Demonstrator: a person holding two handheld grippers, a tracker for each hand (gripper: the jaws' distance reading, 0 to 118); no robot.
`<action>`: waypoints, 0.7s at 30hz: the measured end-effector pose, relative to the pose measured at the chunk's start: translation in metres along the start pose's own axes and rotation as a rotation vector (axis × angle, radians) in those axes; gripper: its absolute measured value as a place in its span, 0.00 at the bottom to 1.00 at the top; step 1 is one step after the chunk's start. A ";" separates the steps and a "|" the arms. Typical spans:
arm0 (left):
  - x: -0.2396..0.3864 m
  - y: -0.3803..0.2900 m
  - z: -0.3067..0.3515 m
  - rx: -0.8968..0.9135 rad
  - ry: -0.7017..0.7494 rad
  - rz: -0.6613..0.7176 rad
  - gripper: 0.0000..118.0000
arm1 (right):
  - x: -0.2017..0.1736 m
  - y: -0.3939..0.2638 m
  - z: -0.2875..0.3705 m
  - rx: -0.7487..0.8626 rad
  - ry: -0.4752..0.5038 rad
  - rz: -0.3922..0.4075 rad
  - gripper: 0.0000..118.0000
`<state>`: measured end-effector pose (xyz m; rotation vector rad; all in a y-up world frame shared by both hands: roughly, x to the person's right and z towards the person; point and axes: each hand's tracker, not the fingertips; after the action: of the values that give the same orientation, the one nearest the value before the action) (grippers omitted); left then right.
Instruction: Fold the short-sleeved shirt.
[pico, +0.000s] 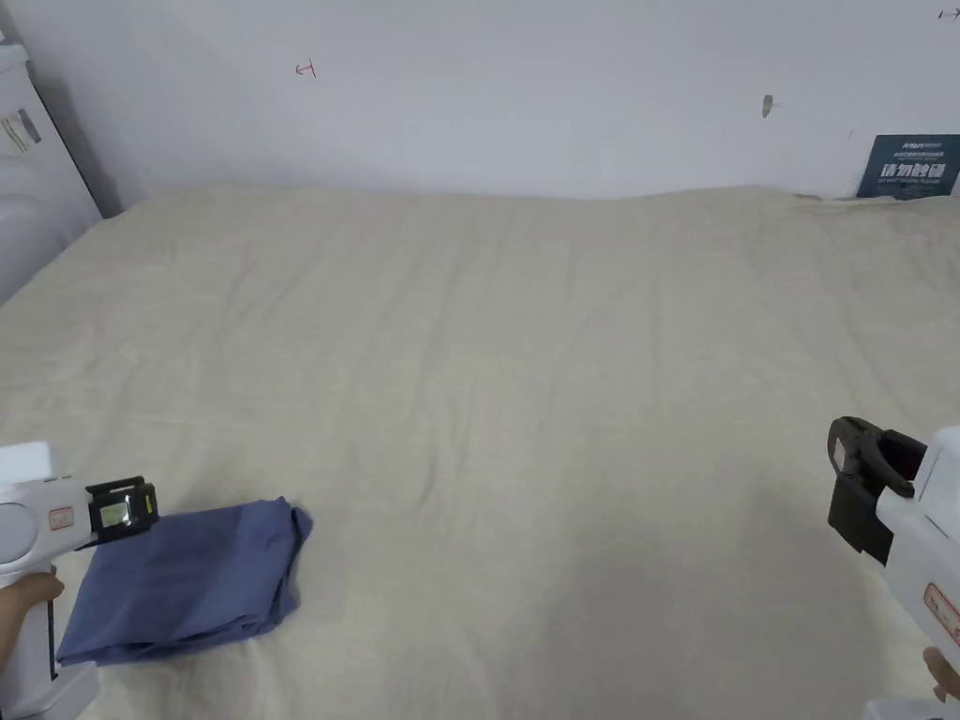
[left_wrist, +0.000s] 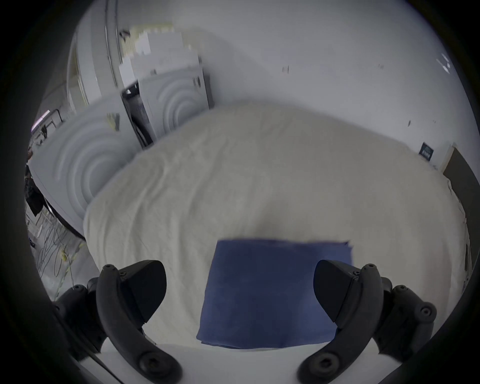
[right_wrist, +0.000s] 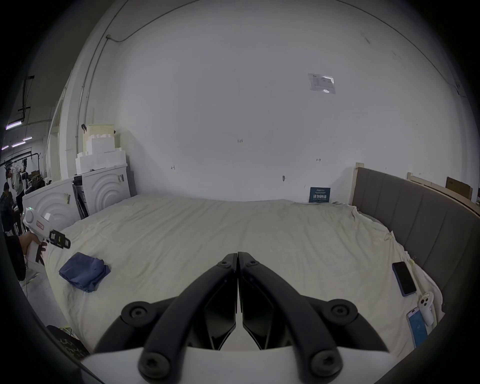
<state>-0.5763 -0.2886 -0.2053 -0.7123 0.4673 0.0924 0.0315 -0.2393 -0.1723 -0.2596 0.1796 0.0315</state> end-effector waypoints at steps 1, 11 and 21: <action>0.005 0.004 0.013 0.040 -0.004 -0.002 0.98 | 0.004 0.006 0.009 0.007 -0.002 0.002 0.00; 0.076 0.029 0.152 0.532 -0.124 -0.067 1.00 | 0.027 0.037 0.046 0.105 -0.047 0.015 0.00; 0.169 0.008 0.218 0.728 -0.280 -0.106 1.00 | 0.057 0.054 0.069 0.195 -0.109 0.037 0.00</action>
<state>-0.3442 -0.1536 -0.1411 -0.0038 0.1669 -0.0778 0.0971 -0.1690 -0.1303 -0.0594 0.0785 0.0647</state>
